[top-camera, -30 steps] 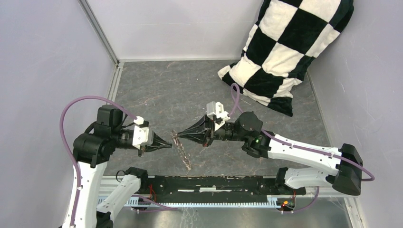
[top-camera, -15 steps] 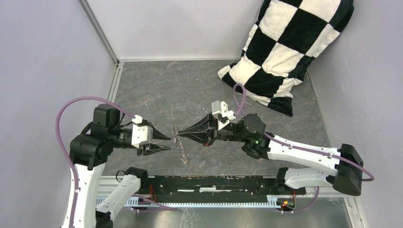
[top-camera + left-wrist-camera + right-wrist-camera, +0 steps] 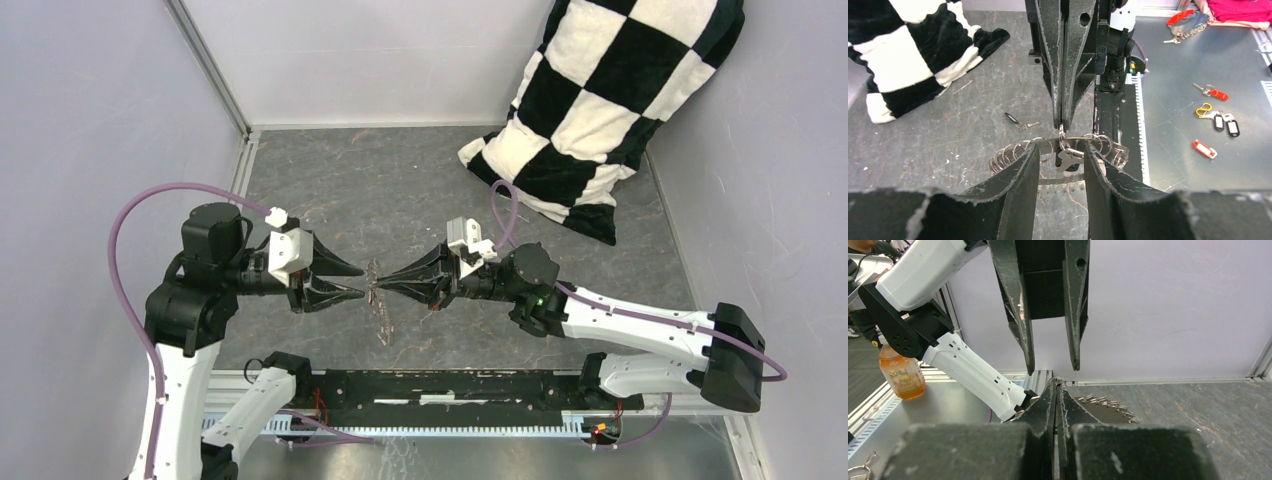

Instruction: Put the keys on the keyring

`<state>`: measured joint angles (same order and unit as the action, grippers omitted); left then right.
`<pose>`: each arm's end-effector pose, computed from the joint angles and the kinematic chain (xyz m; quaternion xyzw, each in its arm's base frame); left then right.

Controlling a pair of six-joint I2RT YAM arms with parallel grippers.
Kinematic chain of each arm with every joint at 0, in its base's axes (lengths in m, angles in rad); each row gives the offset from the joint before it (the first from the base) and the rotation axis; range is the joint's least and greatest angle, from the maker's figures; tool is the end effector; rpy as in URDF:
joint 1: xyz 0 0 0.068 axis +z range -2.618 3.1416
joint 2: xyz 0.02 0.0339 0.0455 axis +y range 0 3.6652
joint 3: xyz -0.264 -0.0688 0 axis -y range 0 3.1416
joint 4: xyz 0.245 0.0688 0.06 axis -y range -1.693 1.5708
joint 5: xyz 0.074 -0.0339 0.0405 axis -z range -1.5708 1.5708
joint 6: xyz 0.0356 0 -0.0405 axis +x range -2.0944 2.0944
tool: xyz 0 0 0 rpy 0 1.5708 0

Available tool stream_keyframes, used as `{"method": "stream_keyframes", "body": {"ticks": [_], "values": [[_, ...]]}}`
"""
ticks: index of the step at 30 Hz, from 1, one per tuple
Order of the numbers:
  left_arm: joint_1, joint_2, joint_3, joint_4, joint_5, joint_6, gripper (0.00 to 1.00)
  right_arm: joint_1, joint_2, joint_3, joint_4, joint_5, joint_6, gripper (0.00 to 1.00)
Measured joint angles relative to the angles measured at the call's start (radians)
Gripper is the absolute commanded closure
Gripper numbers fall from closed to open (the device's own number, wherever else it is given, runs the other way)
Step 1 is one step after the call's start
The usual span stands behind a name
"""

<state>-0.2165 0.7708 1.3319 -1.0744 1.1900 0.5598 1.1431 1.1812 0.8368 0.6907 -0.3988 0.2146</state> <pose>0.0731 -0.0499 0.4358 0.5323 0.5549 -0.4055 0.4943 0.0999 0.2524 0.3677 -0.3972 0.4311 0.5923 0.5528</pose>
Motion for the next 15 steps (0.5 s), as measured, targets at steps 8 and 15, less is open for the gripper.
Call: {"method": "stream_keyframes", "body": {"ticks": [8, 15], "values": [[0.000, 0.034, -0.007, 0.031, 0.025, -0.055, 0.57, 0.012, 0.001, -0.045, 0.124, 0.023, 0.016, 0.99], [0.000, 0.035, -0.017, 0.038, 0.066, -0.075, 0.63, 0.054, 0.013, -0.047, 0.182, 0.069, 0.002, 0.99]]}}
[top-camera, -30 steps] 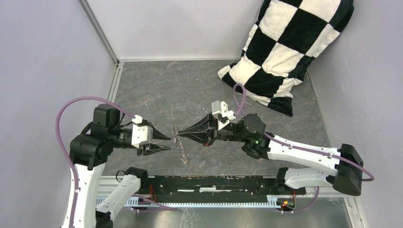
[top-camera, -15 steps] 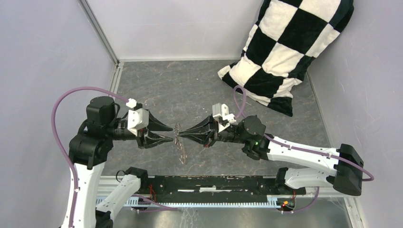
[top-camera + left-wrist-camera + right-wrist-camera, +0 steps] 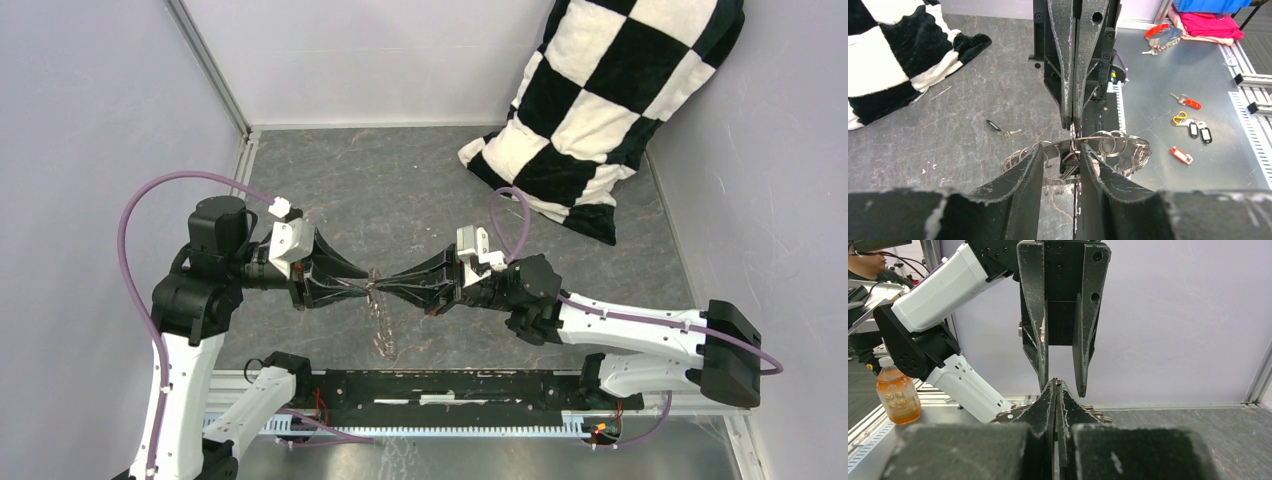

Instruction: Put the keys on the keyring

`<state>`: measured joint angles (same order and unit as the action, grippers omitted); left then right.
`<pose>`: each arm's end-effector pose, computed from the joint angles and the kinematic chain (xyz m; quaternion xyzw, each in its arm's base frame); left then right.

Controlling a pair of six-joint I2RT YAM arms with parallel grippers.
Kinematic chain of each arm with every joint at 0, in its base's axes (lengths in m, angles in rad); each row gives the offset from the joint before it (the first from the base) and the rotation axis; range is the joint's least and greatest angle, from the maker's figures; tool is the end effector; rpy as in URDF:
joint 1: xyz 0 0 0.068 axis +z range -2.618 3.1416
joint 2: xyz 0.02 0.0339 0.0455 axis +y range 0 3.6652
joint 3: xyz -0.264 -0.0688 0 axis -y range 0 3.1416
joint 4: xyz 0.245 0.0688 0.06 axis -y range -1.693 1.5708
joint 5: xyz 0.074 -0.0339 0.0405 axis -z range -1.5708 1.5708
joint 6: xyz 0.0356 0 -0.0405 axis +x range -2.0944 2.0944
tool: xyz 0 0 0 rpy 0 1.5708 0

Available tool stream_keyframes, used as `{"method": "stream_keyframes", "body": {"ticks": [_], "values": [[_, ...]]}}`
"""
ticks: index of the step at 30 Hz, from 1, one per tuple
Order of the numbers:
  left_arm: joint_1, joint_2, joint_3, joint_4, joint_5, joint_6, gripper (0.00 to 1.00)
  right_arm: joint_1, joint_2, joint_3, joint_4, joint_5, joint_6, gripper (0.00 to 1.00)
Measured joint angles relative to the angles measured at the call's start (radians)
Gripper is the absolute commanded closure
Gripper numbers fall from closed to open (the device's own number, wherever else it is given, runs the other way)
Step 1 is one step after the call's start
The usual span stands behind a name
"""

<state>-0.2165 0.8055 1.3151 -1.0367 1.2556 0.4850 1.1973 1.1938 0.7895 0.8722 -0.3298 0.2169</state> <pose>0.0857 -0.0535 0.4330 0.5160 0.5583 -0.4506 0.4680 0.0870 0.2535 0.3663 -0.3667 0.3901 0.6112 0.5829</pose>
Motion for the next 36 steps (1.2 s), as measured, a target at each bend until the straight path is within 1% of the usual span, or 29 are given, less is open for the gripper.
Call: {"method": "stream_keyframes", "body": {"ticks": [6, 12, 13, 14, 16, 19, 20, 23, 26, 29, 31, 33, 36], "values": [[0.000, 0.000, -0.001, 0.000, 0.022, -0.021, 0.72, 0.032, 0.019, -0.001, 0.017, 0.045, -0.030, 0.99], [0.000, -0.004, -0.003, 0.001, 0.028, -0.030, 0.91, 0.040, 0.023, -0.009, 0.024, 0.083, -0.050, 0.99], [0.000, -0.006, -0.004, 0.001, 0.027, -0.030, 0.95, 0.040, 0.023, -0.010, 0.024, 0.086, -0.051, 0.97], [0.000, -0.008, -0.006, 0.002, 0.025, -0.030, 0.97, 0.040, 0.023, -0.010, 0.024, 0.087, -0.053, 0.89], [0.000, -0.008, -0.007, -0.003, 0.021, -0.025, 0.98, 0.043, 0.020, -0.010, 0.015, 0.095, -0.062, 0.73], [0.000, -0.005, -0.006, -0.044, 0.002, 0.028, 0.98, 0.042, -0.003, -0.010, -0.037, 0.105, -0.082, 0.54], [0.000, -0.003, -0.005, -0.065, -0.002, 0.050, 0.98, 0.038, -0.014, -0.006, -0.068, 0.101, -0.089, 0.49], [0.000, 0.010, 0.004, -0.144, -0.024, 0.133, 0.98, 0.000, -0.034, 0.078, -0.243, 0.042, -0.128, 0.38], [0.000, 0.021, 0.011, -0.206, -0.042, 0.212, 0.98, -0.045, -0.010, 0.275, -0.512, -0.038, -0.199, 0.37], [0.000, 0.023, 0.014, -0.241, -0.054, 0.266, 0.98, -0.060, 0.055, 0.498, -0.753, -0.100, -0.280, 0.42], [0.000, 0.024, 0.017, -0.257, -0.061, 0.296, 0.98, -0.060, 0.097, 0.604, -0.884, -0.126, -0.328, 0.46], [-0.001, 0.026, 0.023, -0.273, -0.071, 0.321, 0.98, -0.058, 0.140, 0.691, -1.019, -0.146, -0.372, 0.49], [-0.004, 0.035, 0.036, -0.299, -0.078, 0.366, 0.98, -0.059, 0.200, 0.775, -1.194, -0.167, -0.426, 0.52]]}}
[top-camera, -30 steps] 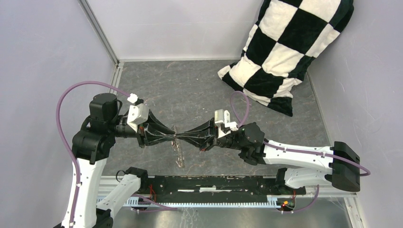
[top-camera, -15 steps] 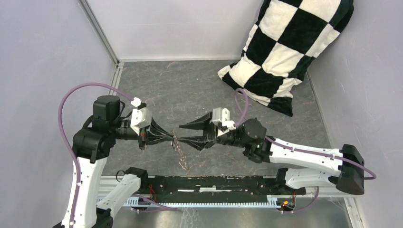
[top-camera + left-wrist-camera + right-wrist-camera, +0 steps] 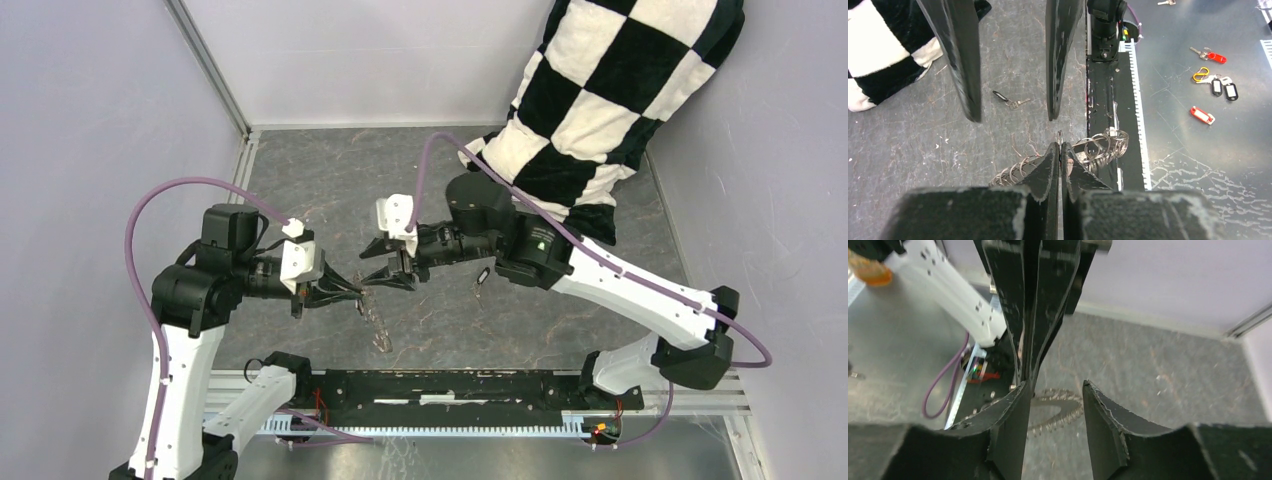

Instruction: Put the keys on the keyring

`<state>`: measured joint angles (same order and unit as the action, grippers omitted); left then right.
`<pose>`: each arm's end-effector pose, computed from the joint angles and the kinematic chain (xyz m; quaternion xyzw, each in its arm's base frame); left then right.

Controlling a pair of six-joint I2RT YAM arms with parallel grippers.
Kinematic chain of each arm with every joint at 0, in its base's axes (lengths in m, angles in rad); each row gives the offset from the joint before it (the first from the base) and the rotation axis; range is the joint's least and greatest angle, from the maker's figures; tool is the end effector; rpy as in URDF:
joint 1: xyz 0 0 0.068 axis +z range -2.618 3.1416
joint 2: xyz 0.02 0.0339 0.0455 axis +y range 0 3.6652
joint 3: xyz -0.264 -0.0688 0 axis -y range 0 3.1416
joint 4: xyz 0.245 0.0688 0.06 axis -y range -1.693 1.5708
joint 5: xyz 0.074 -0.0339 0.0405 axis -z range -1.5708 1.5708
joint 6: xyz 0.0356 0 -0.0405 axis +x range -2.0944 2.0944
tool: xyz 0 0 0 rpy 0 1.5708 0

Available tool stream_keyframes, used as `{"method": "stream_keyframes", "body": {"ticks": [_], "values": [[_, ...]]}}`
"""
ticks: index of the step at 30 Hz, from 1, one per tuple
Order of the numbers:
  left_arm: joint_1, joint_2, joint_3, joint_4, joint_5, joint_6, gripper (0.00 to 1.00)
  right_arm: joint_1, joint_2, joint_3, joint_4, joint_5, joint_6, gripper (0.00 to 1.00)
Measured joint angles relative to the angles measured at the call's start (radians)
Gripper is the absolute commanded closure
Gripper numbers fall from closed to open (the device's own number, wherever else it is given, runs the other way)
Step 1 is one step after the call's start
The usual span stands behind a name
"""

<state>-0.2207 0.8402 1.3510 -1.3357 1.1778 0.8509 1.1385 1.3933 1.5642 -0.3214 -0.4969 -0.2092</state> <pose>0.0784 -0.0513 0.4179 0.5694 0.5625 -0.3979 0.4484 0.1139 0.2874 0.4584 -0.5839 0.4743 0.4499 0.4814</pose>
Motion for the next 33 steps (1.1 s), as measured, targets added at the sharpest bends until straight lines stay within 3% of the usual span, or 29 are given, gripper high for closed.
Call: {"method": "stream_keyframes", "body": {"ticks": [9, 21, 24, 28, 33], "values": [[-0.002, 0.011, 0.010, -0.033, -0.023, 0.056, 0.98, 0.000, 0.083, 0.092, -0.262, -0.024, -0.080, 0.57], [-0.002, 0.024, 0.019, -0.046, -0.029, 0.090, 0.98, 0.000, 0.112, 0.098, -0.279, -0.073, -0.072, 0.66], [-0.002, 0.024, 0.021, -0.047, -0.030, 0.095, 0.98, 0.000, 0.121, 0.098, -0.266, -0.083, -0.060, 0.73], [-0.002, 0.024, 0.024, -0.047, -0.037, 0.102, 0.98, 0.000, 0.127, 0.098, -0.247, -0.102, -0.039, 0.98], [-0.002, 0.024, 0.026, -0.059, -0.074, 0.109, 0.97, 0.000, 0.146, 0.106, -0.254, -0.105, -0.026, 1.00]]}}
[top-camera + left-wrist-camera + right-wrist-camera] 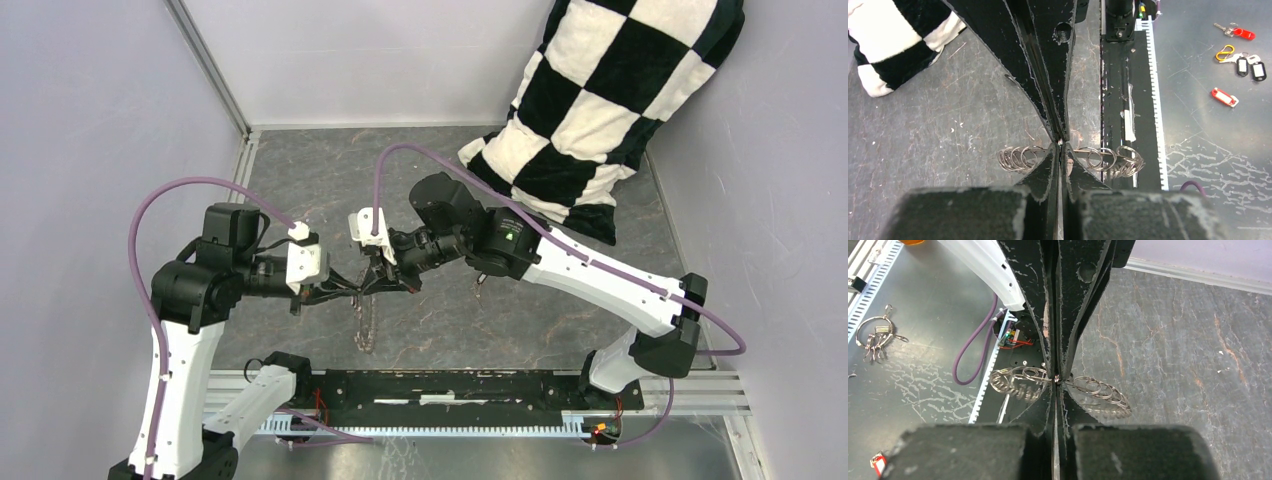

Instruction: Put the keys on the keyring

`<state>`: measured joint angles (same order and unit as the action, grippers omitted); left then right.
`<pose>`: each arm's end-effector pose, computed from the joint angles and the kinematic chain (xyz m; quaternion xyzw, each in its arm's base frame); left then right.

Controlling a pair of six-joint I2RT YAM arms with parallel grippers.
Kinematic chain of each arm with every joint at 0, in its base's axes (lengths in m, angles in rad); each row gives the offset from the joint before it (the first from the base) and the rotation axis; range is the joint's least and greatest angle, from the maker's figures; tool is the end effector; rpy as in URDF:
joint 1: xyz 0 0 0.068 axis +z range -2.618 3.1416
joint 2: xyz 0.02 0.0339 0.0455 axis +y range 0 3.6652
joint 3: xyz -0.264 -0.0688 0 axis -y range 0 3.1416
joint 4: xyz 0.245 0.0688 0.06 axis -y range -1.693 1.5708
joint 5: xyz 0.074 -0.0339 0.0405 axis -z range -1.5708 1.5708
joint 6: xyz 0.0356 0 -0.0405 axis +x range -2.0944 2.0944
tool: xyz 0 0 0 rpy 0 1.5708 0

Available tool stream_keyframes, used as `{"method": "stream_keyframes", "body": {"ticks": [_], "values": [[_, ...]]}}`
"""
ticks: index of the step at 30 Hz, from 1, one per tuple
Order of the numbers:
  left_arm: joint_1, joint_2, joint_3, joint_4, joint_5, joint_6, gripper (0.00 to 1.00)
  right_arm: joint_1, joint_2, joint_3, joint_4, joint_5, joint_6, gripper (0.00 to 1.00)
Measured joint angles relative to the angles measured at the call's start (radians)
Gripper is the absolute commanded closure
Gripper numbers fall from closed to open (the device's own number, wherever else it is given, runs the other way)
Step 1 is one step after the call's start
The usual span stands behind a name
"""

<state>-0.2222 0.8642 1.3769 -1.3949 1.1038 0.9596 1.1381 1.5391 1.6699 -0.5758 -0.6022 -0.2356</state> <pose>0.0807 -0.0508 0.4172 0.5935 0.5671 -0.3568 0.4460 0.1243 0.3171 0.4243 -0.6345 0.5242 0.4480 0.3492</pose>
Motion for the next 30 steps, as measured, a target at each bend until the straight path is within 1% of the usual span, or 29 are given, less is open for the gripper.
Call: {"method": "stream_keyframes", "body": {"ticks": [1, 3, 4, 5, 7, 15, 18, 22, 25, 30], "values": [[0.000, 0.000, 0.000, -0.002, -0.005, 0.001, 0.93, 0.000, 0.003, 0.002, -0.002, 0.001, 0.002, 0.99], [0.000, 0.000, 0.000, -0.004, -0.015, 0.008, 0.76, 0.000, 0.008, 0.005, -0.004, 0.012, 0.003, 1.00], [0.000, 0.000, 0.000, -0.003, -0.022, 0.011, 0.70, 0.000, 0.009, 0.006, -0.005, 0.023, 0.003, 1.00], [0.000, 0.000, 0.000, 0.000, -0.022, 0.012, 0.66, 0.000, 0.009, 0.006, -0.005, 0.039, 0.003, 1.00], [0.000, -0.001, 0.005, 0.010, -0.022, 0.011, 0.62, 0.000, 0.006, -0.006, 0.010, 0.063, 0.003, 1.00], [0.000, -0.016, 0.031, 0.066, -0.020, -0.018, 0.62, -0.020, -0.140, -0.237, 0.203, 0.085, 0.042, 1.00], [0.000, -0.016, 0.034, 0.069, -0.020, -0.029, 0.59, -0.029, -0.200, -0.324, 0.338, 0.082, 0.083, 1.00], [0.000, -0.015, 0.035, 0.086, -0.004, -0.074, 0.59, -0.035, -0.282, -0.479, 0.536, 0.080, 0.153, 1.00], [0.000, -0.008, 0.048, 0.111, 0.009, -0.115, 0.59, -0.035, -0.304, -0.554, 0.653, 0.080, 0.194, 1.00], [0.000, -0.001, 0.058, 0.148, 0.034, -0.174, 0.60, -0.035, -0.306, -0.603, 0.768, 0.089, 0.240, 1.00]]}}
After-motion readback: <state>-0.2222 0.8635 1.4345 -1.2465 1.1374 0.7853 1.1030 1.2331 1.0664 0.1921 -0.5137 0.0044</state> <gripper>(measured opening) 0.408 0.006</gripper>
